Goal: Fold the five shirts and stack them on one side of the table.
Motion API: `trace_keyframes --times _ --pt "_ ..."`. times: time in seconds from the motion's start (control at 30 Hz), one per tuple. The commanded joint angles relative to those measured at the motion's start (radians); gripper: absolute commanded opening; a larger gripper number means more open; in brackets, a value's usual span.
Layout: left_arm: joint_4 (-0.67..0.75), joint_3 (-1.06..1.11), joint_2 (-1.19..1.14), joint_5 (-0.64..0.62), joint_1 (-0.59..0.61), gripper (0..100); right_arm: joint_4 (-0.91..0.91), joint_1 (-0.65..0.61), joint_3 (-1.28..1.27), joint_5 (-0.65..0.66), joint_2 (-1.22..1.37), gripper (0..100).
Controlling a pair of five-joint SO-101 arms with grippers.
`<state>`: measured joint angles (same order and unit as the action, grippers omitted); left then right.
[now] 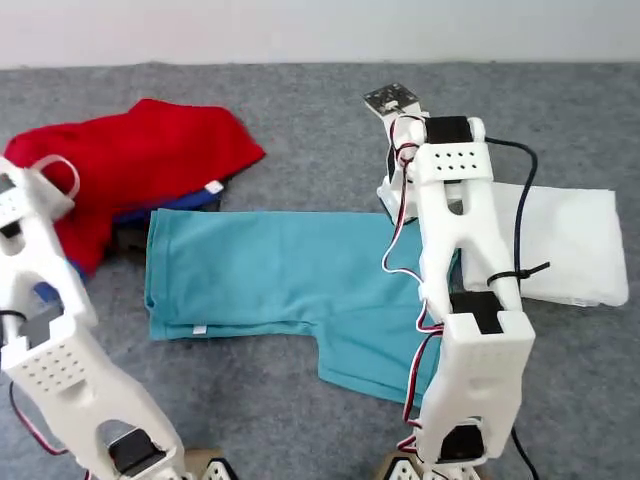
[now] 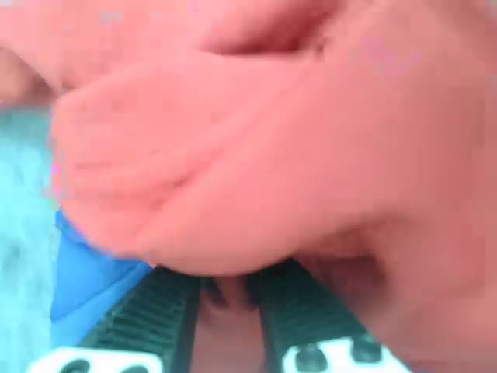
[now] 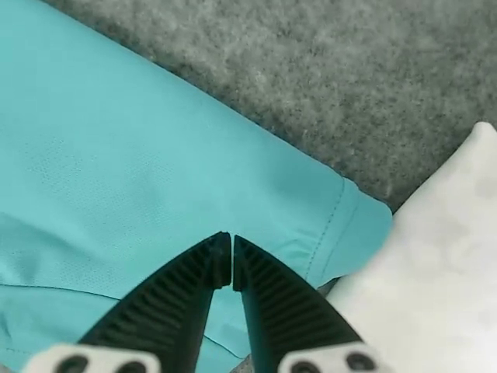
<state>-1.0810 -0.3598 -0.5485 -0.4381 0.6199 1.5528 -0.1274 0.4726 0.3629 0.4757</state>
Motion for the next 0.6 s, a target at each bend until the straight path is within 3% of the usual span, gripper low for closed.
trace_keyframes --times 0.0,0.1,0.23,0.33,0.43,0.57 --pt "0.104 -0.160 0.066 -0.020 0.011 2 -0.001 -0.007 0.037 0.011 -0.067 0.9" --pt "0.203 -0.240 0.000 -0.035 0.002 8 -0.001 -0.007 0.037 0.011 -0.065 0.9" --pt "0.180 -0.409 -0.109 -0.216 0.021 15 -0.001 -0.007 0.037 0.011 -0.065 0.9" --pt "0.026 -0.581 -0.176 -0.301 0.028 18 0.002 -0.005 0.037 0.011 -0.065 0.9" --pt "-0.153 -0.736 -0.233 -0.295 0.005 20 0.004 -0.005 0.037 0.011 -0.062 0.9" --pt "-0.411 -0.928 -0.281 -0.133 -0.029 22 0.008 -0.005 0.037 0.011 -0.021 0.9"
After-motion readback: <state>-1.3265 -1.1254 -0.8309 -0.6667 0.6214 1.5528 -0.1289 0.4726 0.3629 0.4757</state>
